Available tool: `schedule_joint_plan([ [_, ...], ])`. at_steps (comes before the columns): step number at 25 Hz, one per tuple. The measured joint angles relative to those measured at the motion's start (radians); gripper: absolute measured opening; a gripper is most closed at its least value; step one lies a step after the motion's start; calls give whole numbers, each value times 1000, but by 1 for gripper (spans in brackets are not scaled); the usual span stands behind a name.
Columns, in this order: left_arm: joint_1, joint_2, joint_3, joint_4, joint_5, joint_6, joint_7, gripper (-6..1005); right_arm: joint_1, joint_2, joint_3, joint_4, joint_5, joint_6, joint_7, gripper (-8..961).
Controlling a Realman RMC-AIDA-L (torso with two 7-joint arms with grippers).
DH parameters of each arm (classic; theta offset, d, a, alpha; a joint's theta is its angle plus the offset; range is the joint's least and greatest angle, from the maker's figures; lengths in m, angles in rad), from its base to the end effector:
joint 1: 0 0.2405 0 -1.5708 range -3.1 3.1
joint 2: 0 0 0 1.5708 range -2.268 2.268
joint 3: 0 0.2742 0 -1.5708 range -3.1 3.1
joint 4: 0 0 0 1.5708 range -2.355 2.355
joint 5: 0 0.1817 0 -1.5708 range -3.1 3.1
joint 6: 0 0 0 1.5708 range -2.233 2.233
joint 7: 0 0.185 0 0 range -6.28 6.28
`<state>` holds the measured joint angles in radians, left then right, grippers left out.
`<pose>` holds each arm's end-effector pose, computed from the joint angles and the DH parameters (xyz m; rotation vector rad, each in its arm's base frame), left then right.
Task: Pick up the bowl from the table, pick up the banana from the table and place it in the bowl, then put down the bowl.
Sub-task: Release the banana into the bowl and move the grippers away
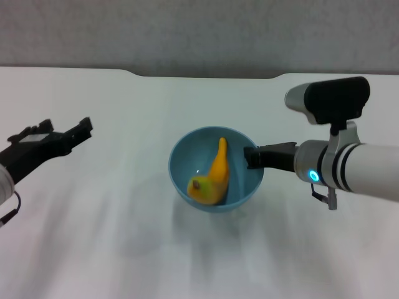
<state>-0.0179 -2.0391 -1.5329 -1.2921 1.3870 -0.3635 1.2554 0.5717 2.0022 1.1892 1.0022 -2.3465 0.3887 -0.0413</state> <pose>-0.2802 0.3466 0.0086 -1.8253 -0.9930 -0.6465 0.2085 0.4109 -0.1048 -2.1755 1.0807 0.2639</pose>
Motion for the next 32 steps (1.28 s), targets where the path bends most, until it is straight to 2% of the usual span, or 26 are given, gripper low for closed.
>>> schedule_joint_plan([
  [3, -2, 0, -8, 28, -6, -3, 0, 896, 49, 0, 42, -61, 105, 53, -72, 42],
  [8, -9, -1, -9, 40, -6, -3, -1, 896, 181, 0, 148, -224, 274, 213, -214, 42],
  [10, -9, -1, -10, 40, -6, -3, -1, 896, 205, 3, 161, -271, 325, 235, -271, 42],
  [18, -11, -1, -10, 40, -6, 1, -1, 896, 212, 8, 155, -352, 345, 224, -319, 41],
  [32, -7, -1, -10, 40, -6, 4, 2, 895, 208, 7, 118, -356, 337, 173, -338, 41],
])
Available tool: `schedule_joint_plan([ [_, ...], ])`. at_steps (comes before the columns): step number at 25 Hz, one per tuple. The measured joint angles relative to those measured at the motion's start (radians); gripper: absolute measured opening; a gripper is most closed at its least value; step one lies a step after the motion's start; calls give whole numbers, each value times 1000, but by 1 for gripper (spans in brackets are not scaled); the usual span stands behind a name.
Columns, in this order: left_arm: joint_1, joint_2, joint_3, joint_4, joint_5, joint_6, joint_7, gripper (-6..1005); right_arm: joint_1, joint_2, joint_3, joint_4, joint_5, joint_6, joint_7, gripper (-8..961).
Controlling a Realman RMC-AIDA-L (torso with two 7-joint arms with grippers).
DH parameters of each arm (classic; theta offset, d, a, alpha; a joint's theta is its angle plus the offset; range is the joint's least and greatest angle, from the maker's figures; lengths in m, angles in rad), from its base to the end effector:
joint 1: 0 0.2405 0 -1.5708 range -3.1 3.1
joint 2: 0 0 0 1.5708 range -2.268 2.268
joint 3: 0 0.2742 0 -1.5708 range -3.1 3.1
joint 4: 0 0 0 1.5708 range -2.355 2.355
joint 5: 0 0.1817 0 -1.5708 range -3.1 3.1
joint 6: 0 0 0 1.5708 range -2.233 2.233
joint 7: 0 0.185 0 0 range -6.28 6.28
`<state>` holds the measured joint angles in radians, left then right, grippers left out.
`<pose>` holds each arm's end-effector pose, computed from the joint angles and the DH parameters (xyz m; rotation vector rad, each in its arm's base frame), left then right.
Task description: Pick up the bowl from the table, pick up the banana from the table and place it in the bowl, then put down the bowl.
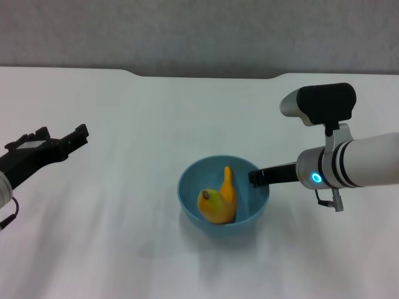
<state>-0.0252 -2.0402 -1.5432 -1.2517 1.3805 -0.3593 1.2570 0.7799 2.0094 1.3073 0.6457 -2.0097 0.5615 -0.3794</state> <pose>-0.2916 0.3464 0.0061 -1.8065 -1.0280 -0.6259 0.2281 0.4240 -0.1194 -2.2607 1.2349 0.0557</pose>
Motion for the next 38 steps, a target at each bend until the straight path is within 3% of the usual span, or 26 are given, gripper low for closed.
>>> schedule_joint_plan([
  [9, -1, -1, 0, 0, 0, -2, 3, 895, -18, 0, -2, 2, 2, -17, -30, 41],
  [17, 2, -2, 0, 0, 0, 0, 6, 894, -52, -1, -14, 51, 1, -32, -40, 314],
  [25, 11, -2, -8, 12, 0, 2, 8, 894, -198, -11, 63, 257, -41, -3, -98, 645],
  [33, 17, -3, -41, 35, -4, 3, 47, 894, -379, -8, 190, 446, -150, -31, -159, 844],
  [38, 4, -4, -52, 99, -138, 5, 197, 893, -445, -4, 156, 475, -153, -172, -251, 840],
])
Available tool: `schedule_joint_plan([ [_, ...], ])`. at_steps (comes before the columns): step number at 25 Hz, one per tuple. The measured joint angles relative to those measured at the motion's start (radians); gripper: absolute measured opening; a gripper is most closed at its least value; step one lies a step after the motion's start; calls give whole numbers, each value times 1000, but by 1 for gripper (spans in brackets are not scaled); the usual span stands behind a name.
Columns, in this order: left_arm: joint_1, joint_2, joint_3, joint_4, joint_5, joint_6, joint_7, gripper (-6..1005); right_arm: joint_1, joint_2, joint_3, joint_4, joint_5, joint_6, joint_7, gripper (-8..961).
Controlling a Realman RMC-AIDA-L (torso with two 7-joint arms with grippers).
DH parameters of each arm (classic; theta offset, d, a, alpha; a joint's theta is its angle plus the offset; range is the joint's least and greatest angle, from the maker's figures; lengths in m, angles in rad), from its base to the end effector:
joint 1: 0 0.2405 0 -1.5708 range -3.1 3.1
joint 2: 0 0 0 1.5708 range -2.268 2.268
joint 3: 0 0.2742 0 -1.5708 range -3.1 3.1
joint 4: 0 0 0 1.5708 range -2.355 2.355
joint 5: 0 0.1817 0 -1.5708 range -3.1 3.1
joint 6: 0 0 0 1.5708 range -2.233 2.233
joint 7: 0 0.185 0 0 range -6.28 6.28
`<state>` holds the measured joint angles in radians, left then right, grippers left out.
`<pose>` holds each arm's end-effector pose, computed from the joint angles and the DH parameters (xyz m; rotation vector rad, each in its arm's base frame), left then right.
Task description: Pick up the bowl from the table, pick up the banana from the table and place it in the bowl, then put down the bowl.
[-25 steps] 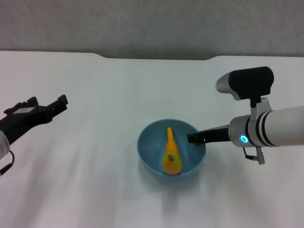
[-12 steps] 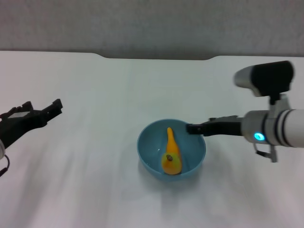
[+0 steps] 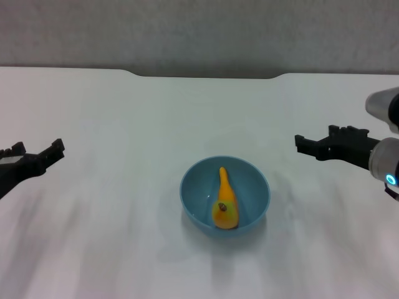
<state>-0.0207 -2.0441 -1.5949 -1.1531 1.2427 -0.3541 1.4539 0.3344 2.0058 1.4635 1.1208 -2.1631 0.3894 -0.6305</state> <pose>-0.3245 0.3412 0.0115 -1.7451 -1.0290 -0.5595 0.2647 0.4018 -0.0363 -2.0557 0.8793 0.2753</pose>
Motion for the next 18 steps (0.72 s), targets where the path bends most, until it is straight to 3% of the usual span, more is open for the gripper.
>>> schedule_joint_plan([
  [6, -35, -1, -7, 136, -303, -27, 340, 893, -45, 0, -104, -31, 0, -211, -97, 836],
  [9, -49, -1, -12, 232, -495, -108, 565, 893, -58, 0, -170, -61, -1, -328, -131, 836],
  [14, -75, -3, -7, 441, -808, -361, 929, 893, -68, 0, -297, -139, -1, -550, -138, 836],
  [16, -106, -6, -2, 593, -941, -547, 1074, 893, -69, 0, -391, -202, -1, -709, -135, 836],
  [18, -118, -6, -1, 644, -968, -601, 1099, 893, -69, 0, -432, -228, -1, -782, -131, 836],
])
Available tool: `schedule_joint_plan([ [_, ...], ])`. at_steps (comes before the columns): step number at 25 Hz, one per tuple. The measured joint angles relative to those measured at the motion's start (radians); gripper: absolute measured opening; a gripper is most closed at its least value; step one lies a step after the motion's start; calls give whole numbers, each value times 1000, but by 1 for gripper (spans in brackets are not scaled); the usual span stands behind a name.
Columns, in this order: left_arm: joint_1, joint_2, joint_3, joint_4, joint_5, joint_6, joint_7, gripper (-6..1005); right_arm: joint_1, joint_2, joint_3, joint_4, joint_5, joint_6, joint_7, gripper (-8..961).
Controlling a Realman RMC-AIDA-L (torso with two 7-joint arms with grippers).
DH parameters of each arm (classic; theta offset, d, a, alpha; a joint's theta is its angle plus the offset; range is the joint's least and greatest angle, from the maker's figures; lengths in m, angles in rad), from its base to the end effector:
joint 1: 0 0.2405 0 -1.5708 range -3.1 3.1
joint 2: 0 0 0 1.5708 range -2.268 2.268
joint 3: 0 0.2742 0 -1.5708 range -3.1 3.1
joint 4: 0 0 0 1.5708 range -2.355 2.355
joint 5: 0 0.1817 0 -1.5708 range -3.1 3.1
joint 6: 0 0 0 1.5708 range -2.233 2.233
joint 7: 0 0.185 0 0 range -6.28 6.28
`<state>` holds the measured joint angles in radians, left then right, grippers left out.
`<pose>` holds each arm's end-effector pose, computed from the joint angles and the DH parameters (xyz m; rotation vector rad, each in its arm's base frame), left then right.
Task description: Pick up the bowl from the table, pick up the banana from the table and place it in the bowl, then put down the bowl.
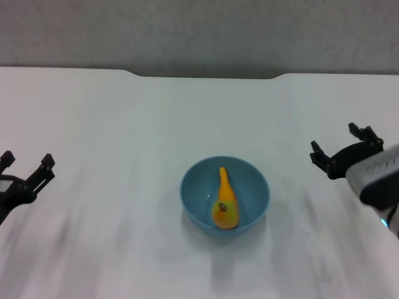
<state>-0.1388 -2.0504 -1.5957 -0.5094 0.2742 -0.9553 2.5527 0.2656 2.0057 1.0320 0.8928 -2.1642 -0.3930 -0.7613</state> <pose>-0.3471 0.3197 0.0001 -1.7193 -0.7258 -0.7353 0.2891 0.3763 -0.0488 -1.8624 0.4056 0.2068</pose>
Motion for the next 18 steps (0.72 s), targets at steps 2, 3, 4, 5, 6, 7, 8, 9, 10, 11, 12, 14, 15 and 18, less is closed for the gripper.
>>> schedule_joint_plan([
  [2, -18, 0, 0, 63, -23, -55, 13, 893, 0, 1, -64, -39, 0, -115, 11, 836],
  [3, -28, -1, 0, 95, -33, -82, 16, 893, 0, 1, -108, -68, 0, -197, 26, 836],
  [4, -32, -1, 0, 105, -36, -90, 16, 893, 1, 1, -147, -98, 0, -267, 45, 836],
  [5, -37, -2, 1, 118, -40, -99, 16, 893, 4, 1, -183, -131, 0, -339, 75, 836],
  [6, -40, -2, 1, 123, -41, -102, 16, 893, 14, 1, -251, -207, 0, -479, 163, 836],
  [7, -43, -2, 1, 127, -42, -103, 16, 893, 14, 1, -251, -207, 0, -479, 163, 836],
  [8, -44, -2, 2, 129, -43, -103, 15, 893, 22, 1, -284, -252, 0, -549, 222, 836],
  [9, -45, -2, 4, 130, -44, -103, 13, 893, 34, 1, -326, -324, -1, -651, 328, 836],
  [10, -48, -2, 8, 131, -45, -103, 11, 893, 41, 1, -343, -364, -2, -703, 383, 836],
  [11, -54, -2, 12, 135, -47, -104, 8, 893, 41, 1, -343, -364, -2, -703, 383, 836],
  [12, -64, -2, 16, 142, -48, -104, 7, 893, 47, 1, -352, -397, -2, -742, 429, 836],
  [14, -82, -2, 24, 157, -49, -105, 6, 893, 55, 2, -359, -453, -2, -789, 478, 836],
  [15, -94, -2, 30, 167, -50, -107, 6, 893, 57, 3, -362, -483, -2, -809, 507, 836],
  [18, -117, -2, 38, 183, -51, -108, 2, 893, 60, 3, -366, -534, 0, -834, 602, 836],
])
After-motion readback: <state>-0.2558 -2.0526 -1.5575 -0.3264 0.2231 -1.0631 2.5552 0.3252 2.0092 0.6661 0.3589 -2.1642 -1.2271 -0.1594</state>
